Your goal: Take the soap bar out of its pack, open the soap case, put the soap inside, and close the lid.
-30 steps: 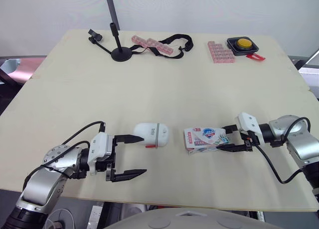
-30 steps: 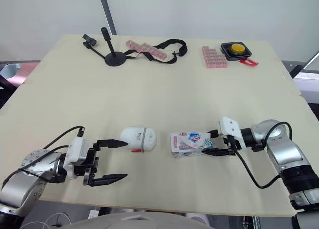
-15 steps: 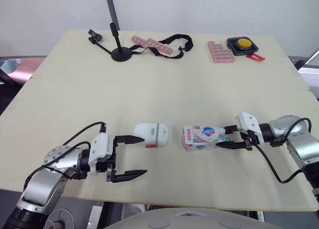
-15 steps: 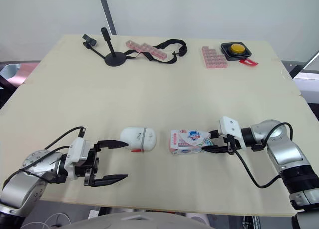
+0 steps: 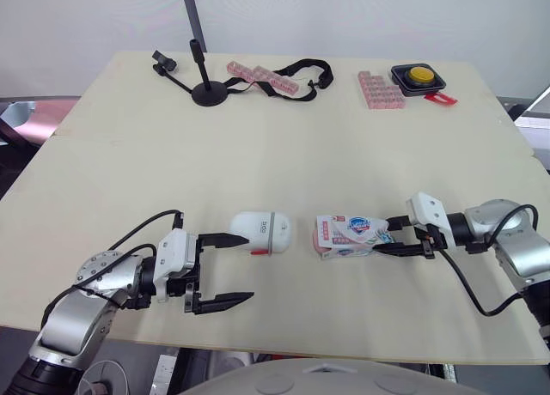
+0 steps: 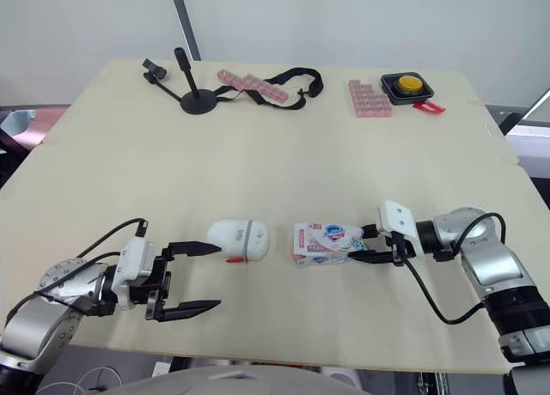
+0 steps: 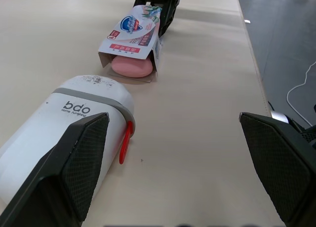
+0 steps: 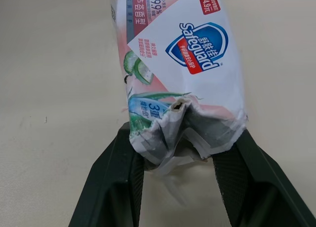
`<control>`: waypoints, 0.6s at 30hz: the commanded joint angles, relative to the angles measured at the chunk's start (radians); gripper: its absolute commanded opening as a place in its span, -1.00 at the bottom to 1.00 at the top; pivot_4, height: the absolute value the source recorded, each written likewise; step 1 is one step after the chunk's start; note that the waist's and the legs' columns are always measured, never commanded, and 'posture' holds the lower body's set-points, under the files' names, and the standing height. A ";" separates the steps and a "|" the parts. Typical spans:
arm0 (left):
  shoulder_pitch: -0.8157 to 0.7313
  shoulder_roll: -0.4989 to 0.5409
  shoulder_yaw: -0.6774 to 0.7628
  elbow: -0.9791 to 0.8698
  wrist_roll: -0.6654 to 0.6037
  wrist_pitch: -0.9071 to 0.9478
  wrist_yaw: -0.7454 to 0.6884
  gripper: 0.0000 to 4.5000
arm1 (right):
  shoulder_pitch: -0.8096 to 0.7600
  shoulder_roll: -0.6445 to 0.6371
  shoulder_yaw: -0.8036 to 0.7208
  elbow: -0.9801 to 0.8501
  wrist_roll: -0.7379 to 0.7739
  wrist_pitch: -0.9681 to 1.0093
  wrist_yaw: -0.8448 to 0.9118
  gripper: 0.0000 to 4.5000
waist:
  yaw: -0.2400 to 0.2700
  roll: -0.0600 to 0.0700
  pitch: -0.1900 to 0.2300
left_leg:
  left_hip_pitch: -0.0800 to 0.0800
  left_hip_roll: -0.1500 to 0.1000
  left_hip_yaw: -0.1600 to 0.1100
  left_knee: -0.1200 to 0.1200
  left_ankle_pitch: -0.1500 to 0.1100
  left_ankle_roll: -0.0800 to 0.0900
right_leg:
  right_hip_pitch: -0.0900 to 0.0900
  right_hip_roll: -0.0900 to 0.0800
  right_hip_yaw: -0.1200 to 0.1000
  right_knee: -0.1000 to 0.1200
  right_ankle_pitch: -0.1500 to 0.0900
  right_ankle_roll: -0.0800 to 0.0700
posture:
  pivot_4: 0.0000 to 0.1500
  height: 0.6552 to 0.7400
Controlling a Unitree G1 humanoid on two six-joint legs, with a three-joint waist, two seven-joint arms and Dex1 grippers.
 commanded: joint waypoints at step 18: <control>-0.017 -0.002 -0.011 0.002 0.001 -0.020 -0.006 1.00 | -0.004 -0.055 -0.104 -0.126 0.065 0.092 -0.004 -0.75 | 0.001 0.001 -0.001 | 0.000 0.000 0.000 0.000 0.000 0.000 | 0.000 0.000 0.000 0.000 0.000 0.000 | 1.00 0.97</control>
